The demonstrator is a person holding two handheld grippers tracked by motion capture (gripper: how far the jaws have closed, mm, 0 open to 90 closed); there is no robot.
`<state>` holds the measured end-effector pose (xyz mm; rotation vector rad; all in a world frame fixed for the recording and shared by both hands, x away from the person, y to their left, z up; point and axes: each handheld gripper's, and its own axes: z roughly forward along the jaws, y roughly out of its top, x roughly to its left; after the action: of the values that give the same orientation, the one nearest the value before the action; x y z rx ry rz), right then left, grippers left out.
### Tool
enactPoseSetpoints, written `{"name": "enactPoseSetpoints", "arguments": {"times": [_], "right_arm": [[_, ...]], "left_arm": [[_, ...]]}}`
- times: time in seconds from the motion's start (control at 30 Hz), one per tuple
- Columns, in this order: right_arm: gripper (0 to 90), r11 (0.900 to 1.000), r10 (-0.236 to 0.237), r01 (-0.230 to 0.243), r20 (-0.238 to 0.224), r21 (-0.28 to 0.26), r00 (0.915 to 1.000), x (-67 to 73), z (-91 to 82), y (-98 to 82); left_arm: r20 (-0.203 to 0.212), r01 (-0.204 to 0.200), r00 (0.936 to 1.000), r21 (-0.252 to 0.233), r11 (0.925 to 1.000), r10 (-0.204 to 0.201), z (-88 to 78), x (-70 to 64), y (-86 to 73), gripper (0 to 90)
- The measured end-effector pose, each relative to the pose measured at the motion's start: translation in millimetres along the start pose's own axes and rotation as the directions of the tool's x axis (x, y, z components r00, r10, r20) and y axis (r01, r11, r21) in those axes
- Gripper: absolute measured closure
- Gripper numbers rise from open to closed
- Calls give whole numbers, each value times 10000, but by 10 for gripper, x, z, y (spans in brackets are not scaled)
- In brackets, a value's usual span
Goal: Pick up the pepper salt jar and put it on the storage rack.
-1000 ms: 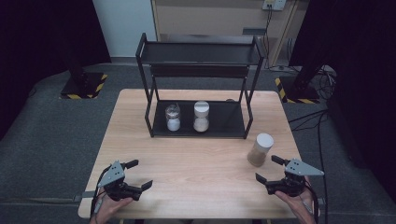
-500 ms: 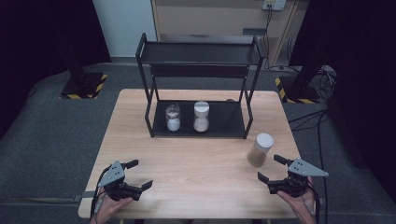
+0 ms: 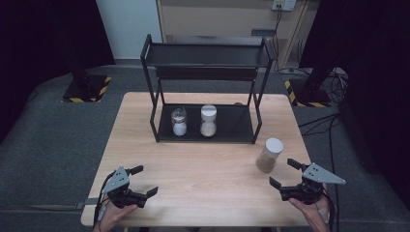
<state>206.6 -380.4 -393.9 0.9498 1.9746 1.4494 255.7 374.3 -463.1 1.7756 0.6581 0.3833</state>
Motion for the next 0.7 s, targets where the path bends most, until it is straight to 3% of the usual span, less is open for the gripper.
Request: {"name": "enactPoseSetpoints", "arguments": {"times": [0.7], "right_arm": [[22,9993,337,-329,454,-166,9984,-64,-33,137]], "left_arm": [[-13,10,10000,12,10000,-10,2,0,0,8]]}}
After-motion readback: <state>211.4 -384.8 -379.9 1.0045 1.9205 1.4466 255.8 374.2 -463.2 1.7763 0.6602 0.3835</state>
